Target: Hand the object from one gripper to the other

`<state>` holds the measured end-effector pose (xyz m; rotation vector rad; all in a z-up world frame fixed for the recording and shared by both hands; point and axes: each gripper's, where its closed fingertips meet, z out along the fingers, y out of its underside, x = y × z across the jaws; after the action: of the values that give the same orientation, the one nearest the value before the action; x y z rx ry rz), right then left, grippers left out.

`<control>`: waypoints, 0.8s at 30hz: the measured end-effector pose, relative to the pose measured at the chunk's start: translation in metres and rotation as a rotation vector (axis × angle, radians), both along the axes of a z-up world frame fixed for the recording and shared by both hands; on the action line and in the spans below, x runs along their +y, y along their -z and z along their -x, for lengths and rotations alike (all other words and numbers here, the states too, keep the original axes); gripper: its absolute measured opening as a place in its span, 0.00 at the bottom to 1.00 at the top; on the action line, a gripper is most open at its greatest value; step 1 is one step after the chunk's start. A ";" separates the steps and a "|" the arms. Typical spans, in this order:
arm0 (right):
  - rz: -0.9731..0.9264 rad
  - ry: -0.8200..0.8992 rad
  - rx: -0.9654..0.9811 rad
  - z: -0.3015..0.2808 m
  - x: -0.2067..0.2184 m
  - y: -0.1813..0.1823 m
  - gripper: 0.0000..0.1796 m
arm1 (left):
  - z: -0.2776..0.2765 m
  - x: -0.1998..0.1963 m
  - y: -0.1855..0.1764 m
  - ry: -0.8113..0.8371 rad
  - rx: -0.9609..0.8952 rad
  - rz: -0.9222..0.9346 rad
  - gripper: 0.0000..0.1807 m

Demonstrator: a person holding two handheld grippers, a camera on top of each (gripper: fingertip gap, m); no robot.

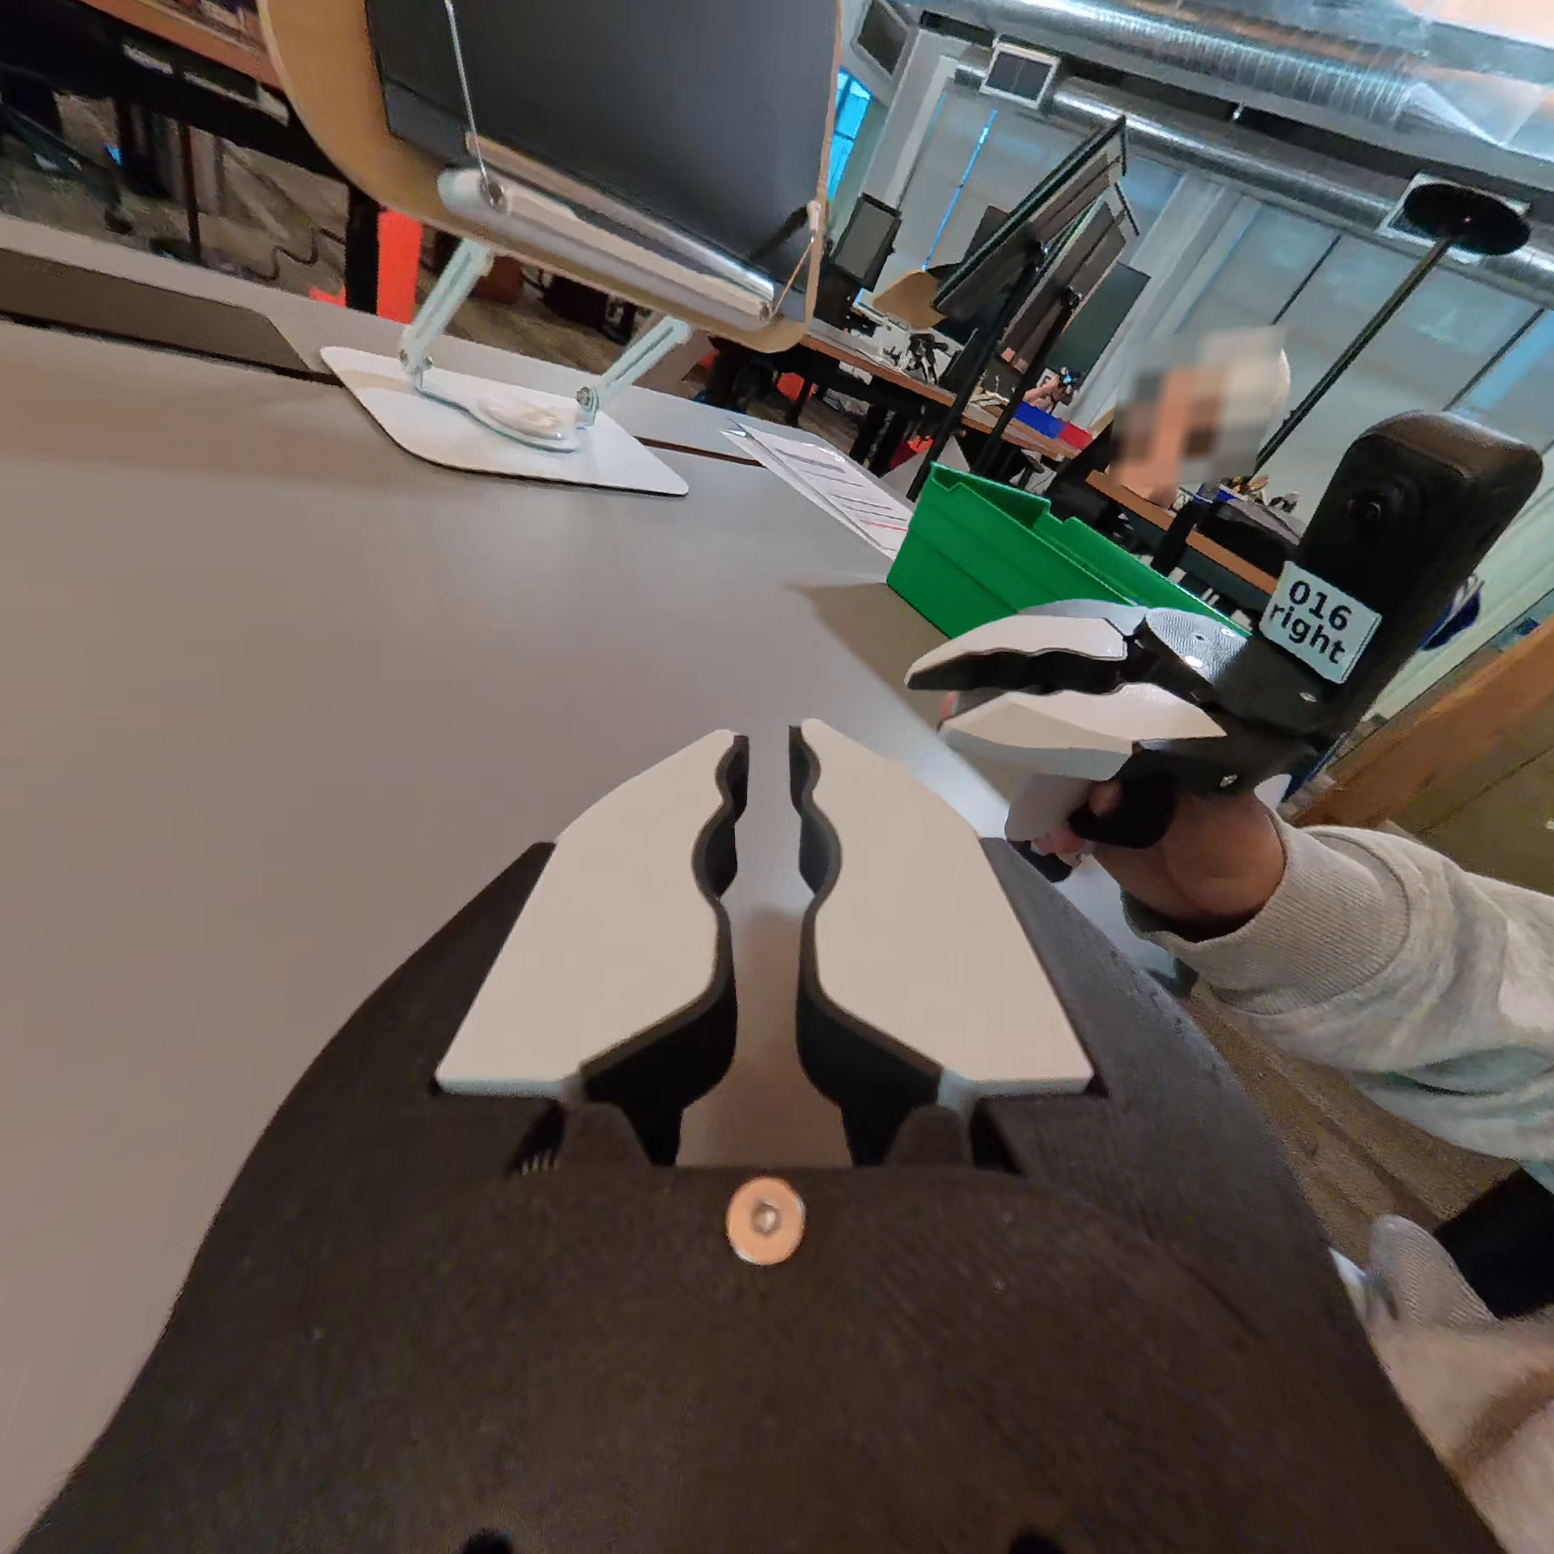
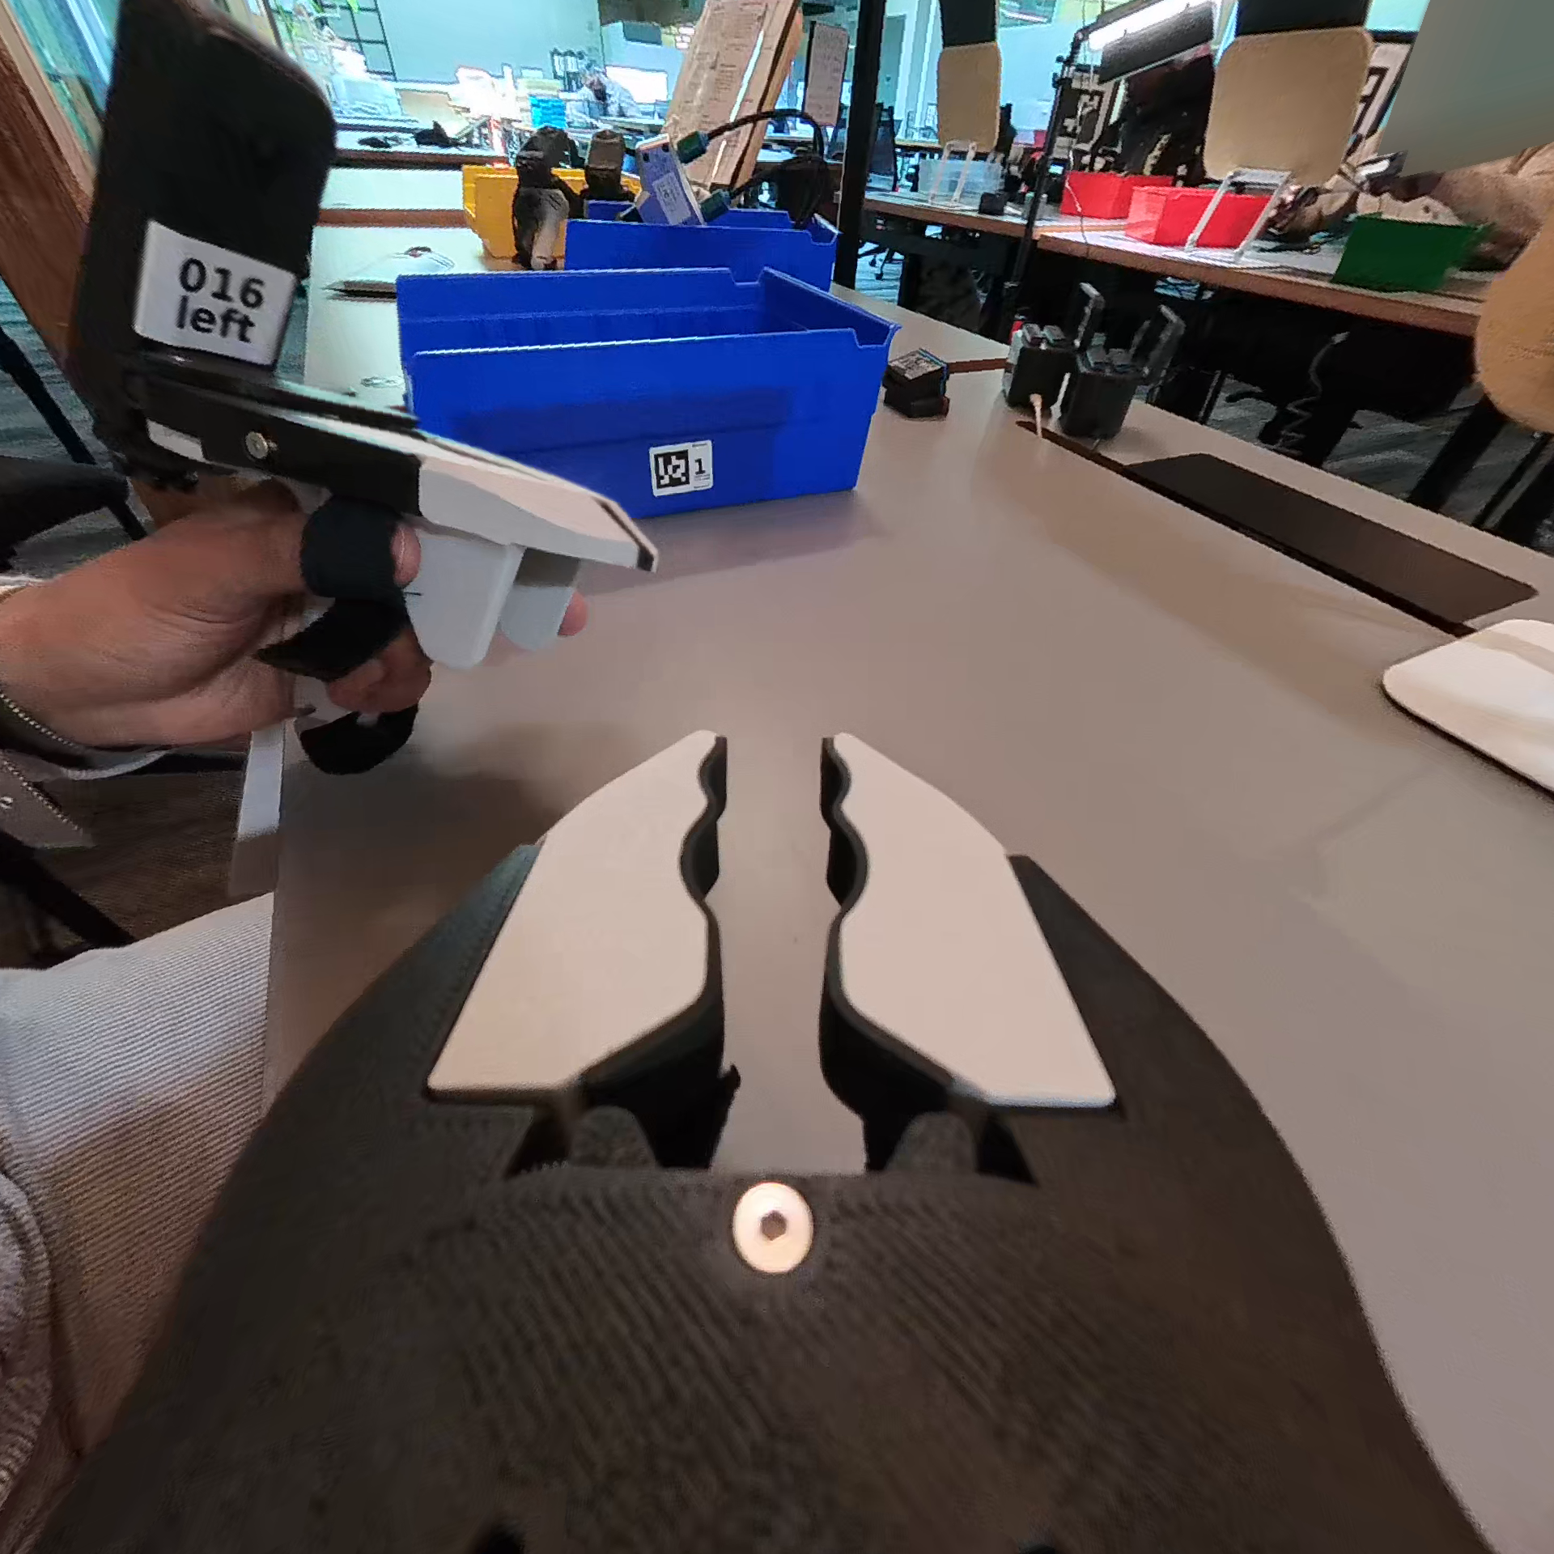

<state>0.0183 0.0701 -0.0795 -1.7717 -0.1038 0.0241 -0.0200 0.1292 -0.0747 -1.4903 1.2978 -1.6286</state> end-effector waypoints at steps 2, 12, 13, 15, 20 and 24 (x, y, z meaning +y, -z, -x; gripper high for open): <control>-0.011 -0.009 -0.018 0.000 0.005 0.000 0.12 | 0.001 0.001 0.005 0.017 0.013 0.025 0.05; -0.057 0.006 0.052 -0.027 0.018 -0.005 0.11 | -0.047 0.005 -0.019 0.114 -0.038 0.063 0.06; -0.065 0.004 0.069 -0.031 0.020 -0.009 0.12 | -0.054 0.007 -0.030 0.114 -0.055 0.058 0.06; -0.085 0.013 0.092 -0.039 0.020 -0.015 0.13 | -0.064 0.015 -0.055 0.111 -0.090 0.038 0.06; -0.108 0.050 0.198 -0.050 0.003 -0.017 0.13 | -0.057 0.085 -0.121 -0.034 -0.134 -0.081 0.08; -0.147 0.081 0.278 -0.050 -0.015 -0.021 0.12 | -0.027 0.182 -0.137 -0.238 -0.009 -0.153 0.09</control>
<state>0.0679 0.0547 -0.0586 -1.6084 0.1634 0.1984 0.0072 0.3112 0.0620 -1.4795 1.1629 -1.3524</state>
